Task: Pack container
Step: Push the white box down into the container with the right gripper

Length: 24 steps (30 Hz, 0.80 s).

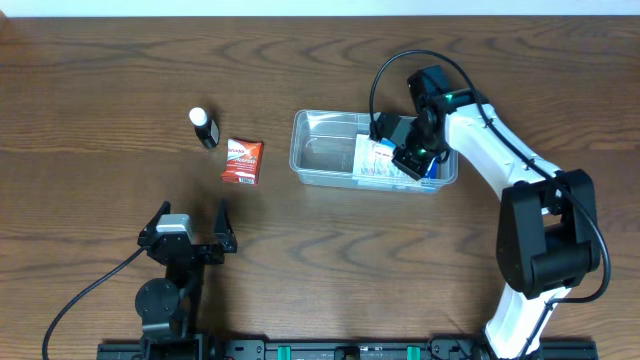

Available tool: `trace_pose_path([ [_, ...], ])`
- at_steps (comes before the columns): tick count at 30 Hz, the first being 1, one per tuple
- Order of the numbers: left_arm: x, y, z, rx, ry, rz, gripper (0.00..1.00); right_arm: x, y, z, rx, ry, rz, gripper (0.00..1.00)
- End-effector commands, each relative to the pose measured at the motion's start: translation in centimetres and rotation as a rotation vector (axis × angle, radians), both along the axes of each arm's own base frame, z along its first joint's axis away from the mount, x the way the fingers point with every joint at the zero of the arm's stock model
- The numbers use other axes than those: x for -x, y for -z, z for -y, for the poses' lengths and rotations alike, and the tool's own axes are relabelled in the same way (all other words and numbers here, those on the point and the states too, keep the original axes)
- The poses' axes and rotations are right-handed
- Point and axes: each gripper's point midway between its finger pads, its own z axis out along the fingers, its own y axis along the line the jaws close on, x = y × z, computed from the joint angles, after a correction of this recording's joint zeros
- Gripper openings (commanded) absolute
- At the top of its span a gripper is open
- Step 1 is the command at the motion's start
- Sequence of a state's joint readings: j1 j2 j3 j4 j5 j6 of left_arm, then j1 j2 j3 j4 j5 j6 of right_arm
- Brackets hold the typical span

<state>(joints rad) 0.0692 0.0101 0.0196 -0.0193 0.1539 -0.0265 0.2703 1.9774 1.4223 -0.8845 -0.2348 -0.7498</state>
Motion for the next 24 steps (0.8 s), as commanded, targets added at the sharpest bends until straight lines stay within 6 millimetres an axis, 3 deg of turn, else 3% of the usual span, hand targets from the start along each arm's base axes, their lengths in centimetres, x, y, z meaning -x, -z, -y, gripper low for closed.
trace_pose_path([
  [1,0.1,1.4,0.2,0.01,0.013,-0.043,0.98,-0.9,-0.3,0.7,0.005,0.007,0.02,0.01],
  [24,0.1,1.4,0.2,0.01,0.013,-0.043,0.98,-2.0,0.0,2.7,0.112,0.029,0.071,0.01],
])
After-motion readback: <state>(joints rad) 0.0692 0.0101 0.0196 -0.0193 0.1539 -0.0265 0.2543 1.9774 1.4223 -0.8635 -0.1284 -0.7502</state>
